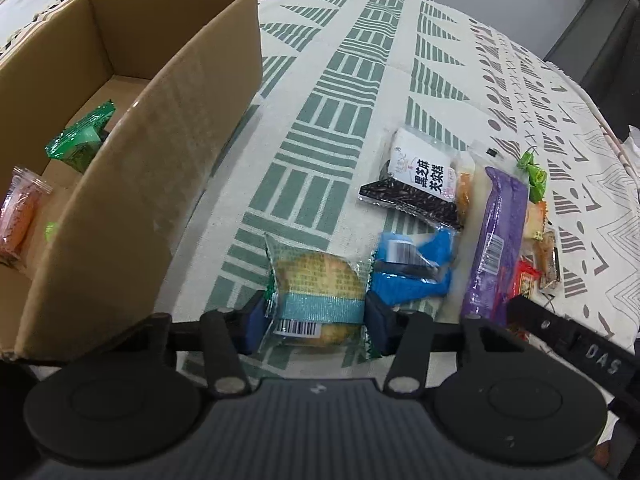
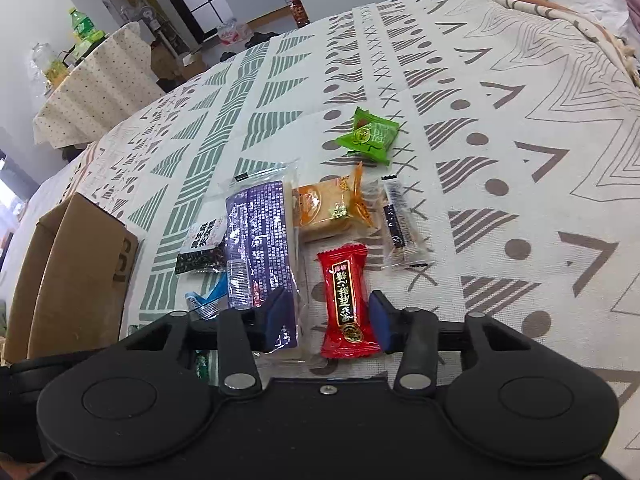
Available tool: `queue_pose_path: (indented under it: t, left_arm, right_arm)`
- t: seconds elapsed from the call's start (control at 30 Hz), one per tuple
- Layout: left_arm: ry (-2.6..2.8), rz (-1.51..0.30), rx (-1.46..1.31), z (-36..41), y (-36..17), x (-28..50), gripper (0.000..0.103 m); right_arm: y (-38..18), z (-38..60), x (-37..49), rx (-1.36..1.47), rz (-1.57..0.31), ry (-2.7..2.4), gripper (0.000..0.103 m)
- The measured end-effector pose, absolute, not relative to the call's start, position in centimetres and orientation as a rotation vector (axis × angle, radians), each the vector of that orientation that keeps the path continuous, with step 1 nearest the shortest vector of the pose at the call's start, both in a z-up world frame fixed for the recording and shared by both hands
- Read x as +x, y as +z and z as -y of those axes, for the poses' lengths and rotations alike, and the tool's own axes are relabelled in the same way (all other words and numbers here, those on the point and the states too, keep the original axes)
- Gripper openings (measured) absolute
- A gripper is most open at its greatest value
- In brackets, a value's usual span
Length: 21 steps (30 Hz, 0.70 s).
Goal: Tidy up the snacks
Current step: 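Grasp the round biscuit with the left gripper while the right gripper grasps the red candy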
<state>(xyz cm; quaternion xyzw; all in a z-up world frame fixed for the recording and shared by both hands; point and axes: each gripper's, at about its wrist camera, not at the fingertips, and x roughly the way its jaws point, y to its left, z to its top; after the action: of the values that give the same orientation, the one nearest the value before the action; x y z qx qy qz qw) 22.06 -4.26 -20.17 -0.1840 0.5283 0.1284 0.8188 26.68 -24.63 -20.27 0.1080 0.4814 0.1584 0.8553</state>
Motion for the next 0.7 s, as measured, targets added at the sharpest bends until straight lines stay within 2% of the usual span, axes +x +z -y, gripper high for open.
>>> queue_pose_path:
  t: [0.03, 0.3, 0.33, 0.37, 0.4, 0.7]
  left_arm:
    - [0.272, -1.124, -0.395, 4.3, -20.0, 21.9, 0.048]
    - [0.253, -1.086, -0.385, 4.2, -17.9, 20.9, 0.048]
    - [0.249, -1.079, -0.382, 4.2, -17.5, 20.8, 0.048]
    - [0.245, -1.072, -0.378, 4.2, -17.2, 20.7, 0.048]
    - [0.242, -1.065, -0.374, 4.3, -16.9, 20.7, 0.048]
    - [0.236, -1.012, -0.367, 4.0, -14.7, 19.8, 0.048]
  right_arm:
    - [-20.4, 24.6, 26.7, 0.221, -1.023, 0.332, 0.018]
    - [-19.8, 25.2, 25.8, 0.248, -1.013, 0.329, 0.017]
    - [-19.5, 25.4, 25.6, 0.255, -1.008, 0.323, 0.014]
    - [-19.4, 25.6, 25.6, 0.261, -1.003, 0.318, 0.004]
    - [-19.2, 25.8, 25.4, 0.271, -0.999, 0.314, 0.002]
    - [-18.1, 26.4, 24.1, 0.307, -0.972, 0.33, 0.0]
